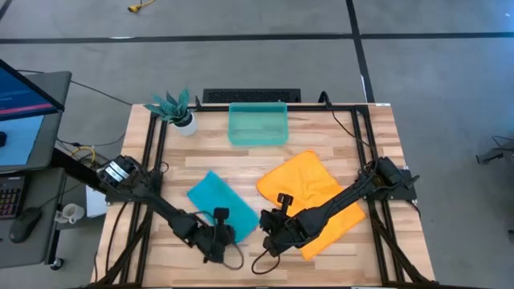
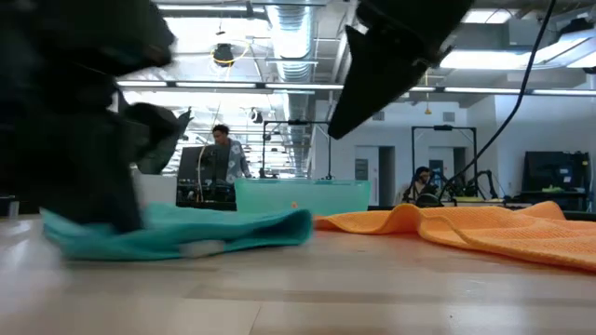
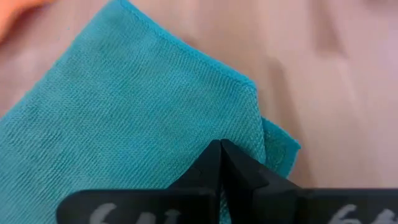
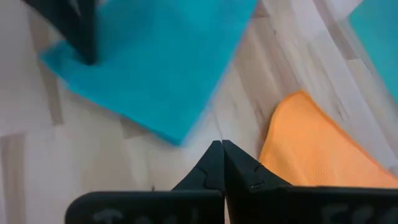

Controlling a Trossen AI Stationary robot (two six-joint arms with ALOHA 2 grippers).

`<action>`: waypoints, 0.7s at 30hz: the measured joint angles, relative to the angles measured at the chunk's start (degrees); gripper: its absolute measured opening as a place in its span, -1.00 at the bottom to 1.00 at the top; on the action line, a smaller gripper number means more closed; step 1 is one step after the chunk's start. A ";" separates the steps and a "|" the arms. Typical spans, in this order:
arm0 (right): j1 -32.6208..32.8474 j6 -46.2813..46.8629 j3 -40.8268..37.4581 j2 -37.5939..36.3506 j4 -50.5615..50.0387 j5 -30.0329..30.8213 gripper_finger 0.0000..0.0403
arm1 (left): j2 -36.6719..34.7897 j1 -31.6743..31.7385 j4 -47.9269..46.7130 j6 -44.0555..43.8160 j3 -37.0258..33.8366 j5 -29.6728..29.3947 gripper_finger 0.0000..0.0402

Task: Roll microfiber towels into tight, uniform cylinder then place into a basket
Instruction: Fold the blue microfiber cloth

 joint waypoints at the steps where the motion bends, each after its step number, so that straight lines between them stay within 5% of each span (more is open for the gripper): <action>1: -0.33 0.41 0.05 -0.04 0.38 0.03 -0.92 | -0.03 -0.72 -3.44 0.52 1.30 0.94 -1.00; 9: -2.10 1.81 0.09 -0.06 1.35 -0.06 -0.91 | 0.10 -7.47 -34.71 -1.88 14.26 4.20 -1.00; 17: -2.25 0.86 0.09 -0.02 3.94 -0.26 -0.92 | -0.04 -14.61 -55.89 -25.89 19.46 -21.31 -1.00; 21: -2.13 0.75 0.09 -0.02 3.87 -0.45 -0.91 | -0.07 -15.10 -65.20 -43.76 16.46 -22.86 -1.00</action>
